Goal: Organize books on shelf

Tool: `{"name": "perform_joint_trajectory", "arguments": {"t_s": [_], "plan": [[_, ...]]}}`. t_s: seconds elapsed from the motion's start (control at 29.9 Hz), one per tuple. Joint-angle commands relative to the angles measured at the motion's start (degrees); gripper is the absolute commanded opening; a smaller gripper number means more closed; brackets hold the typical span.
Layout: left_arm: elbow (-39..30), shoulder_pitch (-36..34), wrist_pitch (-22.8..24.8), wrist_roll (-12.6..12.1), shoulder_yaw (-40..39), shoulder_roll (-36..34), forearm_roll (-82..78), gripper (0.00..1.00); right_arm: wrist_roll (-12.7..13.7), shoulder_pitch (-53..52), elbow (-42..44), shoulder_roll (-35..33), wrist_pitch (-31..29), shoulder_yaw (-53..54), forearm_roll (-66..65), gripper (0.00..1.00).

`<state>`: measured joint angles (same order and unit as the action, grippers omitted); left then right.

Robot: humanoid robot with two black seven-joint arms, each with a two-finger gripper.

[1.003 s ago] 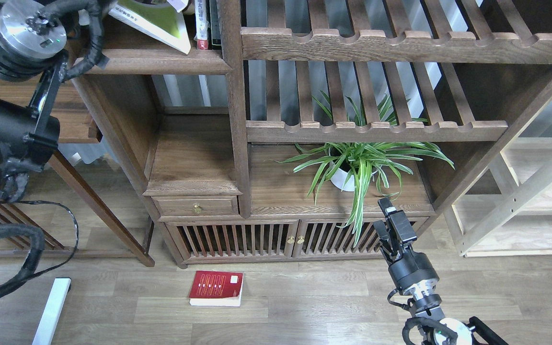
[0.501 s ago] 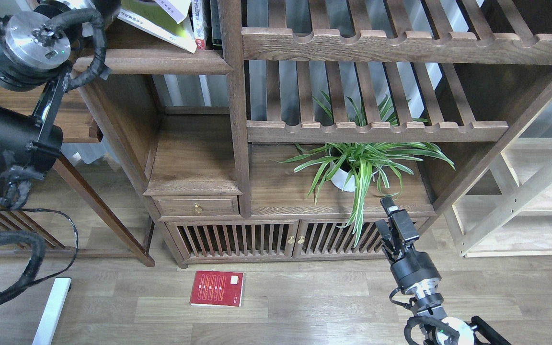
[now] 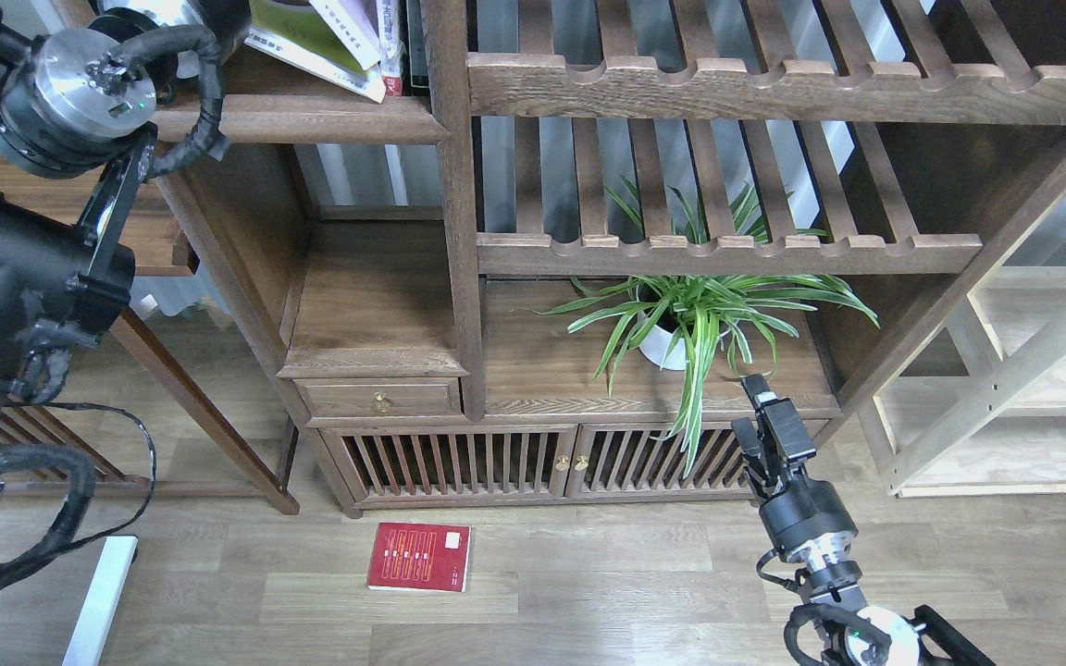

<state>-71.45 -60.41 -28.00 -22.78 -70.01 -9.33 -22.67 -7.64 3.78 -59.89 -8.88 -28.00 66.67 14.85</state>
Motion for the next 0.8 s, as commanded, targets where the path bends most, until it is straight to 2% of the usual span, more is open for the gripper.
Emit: {"name": "perform_joint_trajectory", "arguments": {"t_s": [0.0, 0.27, 0.4, 0.53, 0.77], "plan": [[-0.88, -0.24, 0.00, -0.33, -0.57, -0.07, 0.35, 0.45, 0.00, -0.09, 0.12, 0.09, 0.00, -0.22, 0.00, 1.00], [-5.71, 0.11, 0.00, -2.27, -1.18, -0.60, 0.44, 0.46, -0.09, -0.35, 0.65, 0.53, 0.00, -0.57, -0.09, 1.00], [-9.31, 0.20, 0.00, -5.08, -1.80, -1.22, 0.44, 0.46, -0.09, -0.79, 0.65, 0.53, 0.00, -0.75, -0.09, 1.00], [-12.91, 1.34, 0.00, -5.22, -2.94, -2.27, 0.44, 0.46, -0.09, -1.06, 0.65, 0.71, 0.58, -0.75, -0.09, 1.00], [-19.94, 7.40, 0.00, -5.22, -5.57, -4.82, 0.53, 0.46, -0.09, -1.06, 0.56, 0.79, 3.30, -2.15, -0.09, 1.00]]}}
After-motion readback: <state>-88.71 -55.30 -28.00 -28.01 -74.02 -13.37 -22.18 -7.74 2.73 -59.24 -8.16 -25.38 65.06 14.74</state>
